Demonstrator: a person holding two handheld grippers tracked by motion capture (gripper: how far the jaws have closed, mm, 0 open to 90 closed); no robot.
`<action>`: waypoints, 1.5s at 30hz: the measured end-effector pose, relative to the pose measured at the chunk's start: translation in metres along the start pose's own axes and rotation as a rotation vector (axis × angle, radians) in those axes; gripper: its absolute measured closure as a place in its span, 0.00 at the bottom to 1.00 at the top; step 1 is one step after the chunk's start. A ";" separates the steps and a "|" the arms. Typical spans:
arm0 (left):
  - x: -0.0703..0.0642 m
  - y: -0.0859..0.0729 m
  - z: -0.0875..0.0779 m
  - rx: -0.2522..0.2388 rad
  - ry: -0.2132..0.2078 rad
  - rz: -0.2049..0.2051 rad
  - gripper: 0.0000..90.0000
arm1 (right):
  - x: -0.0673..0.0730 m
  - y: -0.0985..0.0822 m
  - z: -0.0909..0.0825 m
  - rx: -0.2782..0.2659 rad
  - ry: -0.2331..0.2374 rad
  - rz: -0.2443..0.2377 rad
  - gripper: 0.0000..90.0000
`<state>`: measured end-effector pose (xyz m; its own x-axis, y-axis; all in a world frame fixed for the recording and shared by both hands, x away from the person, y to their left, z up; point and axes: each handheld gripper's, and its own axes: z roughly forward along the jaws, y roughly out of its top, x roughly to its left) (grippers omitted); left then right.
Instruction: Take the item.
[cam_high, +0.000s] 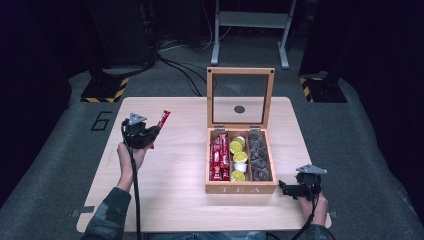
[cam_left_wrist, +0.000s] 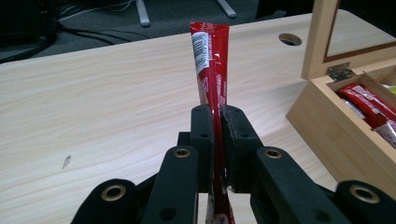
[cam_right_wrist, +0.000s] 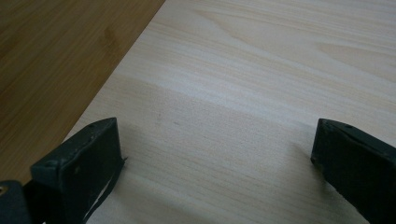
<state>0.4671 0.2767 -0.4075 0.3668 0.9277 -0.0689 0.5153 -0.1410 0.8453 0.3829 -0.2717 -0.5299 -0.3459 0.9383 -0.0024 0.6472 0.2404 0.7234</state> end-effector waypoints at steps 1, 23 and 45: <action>0.002 -0.001 0.003 0.003 0.006 -0.004 0.92 | 0.000 0.000 0.000 0.000 0.000 0.000 0.01; 0.033 -0.012 0.032 0.020 0.087 -0.064 0.92 | 0.000 0.000 0.000 0.000 0.000 0.000 0.01; 0.048 -0.030 0.068 0.069 0.144 -0.129 0.92 | 0.000 0.000 0.000 -0.001 0.001 -0.001 0.01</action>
<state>0.5221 0.3024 -0.4726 0.1822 0.9788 -0.0932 0.6046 -0.0368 0.7957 0.3830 -0.2719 -0.5300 -0.3473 0.9377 -0.0020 0.6465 0.2410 0.7238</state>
